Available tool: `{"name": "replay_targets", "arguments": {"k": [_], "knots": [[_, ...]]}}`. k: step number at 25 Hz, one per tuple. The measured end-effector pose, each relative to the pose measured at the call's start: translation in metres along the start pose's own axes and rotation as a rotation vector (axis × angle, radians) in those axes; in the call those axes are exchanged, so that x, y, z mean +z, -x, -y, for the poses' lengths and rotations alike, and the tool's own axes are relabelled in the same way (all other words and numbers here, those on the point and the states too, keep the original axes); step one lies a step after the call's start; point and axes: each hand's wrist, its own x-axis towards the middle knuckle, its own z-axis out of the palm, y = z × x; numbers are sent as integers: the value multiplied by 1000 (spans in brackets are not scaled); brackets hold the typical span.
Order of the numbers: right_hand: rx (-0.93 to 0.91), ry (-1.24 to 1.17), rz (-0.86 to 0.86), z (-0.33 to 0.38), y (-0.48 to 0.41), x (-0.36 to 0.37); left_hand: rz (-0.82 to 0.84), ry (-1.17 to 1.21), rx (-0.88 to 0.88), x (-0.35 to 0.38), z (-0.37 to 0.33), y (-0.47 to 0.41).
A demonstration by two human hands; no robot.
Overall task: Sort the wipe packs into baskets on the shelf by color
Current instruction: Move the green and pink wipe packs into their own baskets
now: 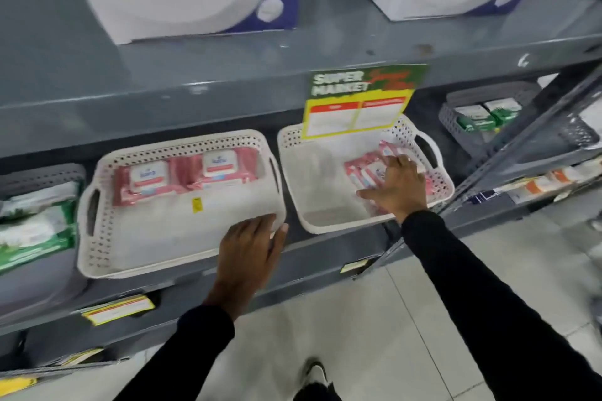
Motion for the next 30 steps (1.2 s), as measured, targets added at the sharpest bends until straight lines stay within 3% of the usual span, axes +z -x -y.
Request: {"name": "replay_targets", "arguments": {"k": [4,9,14,20,25,27,30], "knots": [[-62,95,-55,-15,-7,17,0,-116,-29,16,-19,-4],[-13,205,-118,-8,-21,24,25,-134,-41,15,-20,-5],[-76,-59,-151,8,-10,19,-17,-1,-75,-2,-7,-3],[-354,-336,-358,120,21,4,-62,14,-181,-41,64,24],[-699,-219,-166,273,68,55,-53,-33,-219,-64,133,71],[-768,-143,-45,313,80,88,-46,-45,-243,-72,153,85],[-815,-68,7,340,88,121,3,-89,-204,-72,169,103]]}}
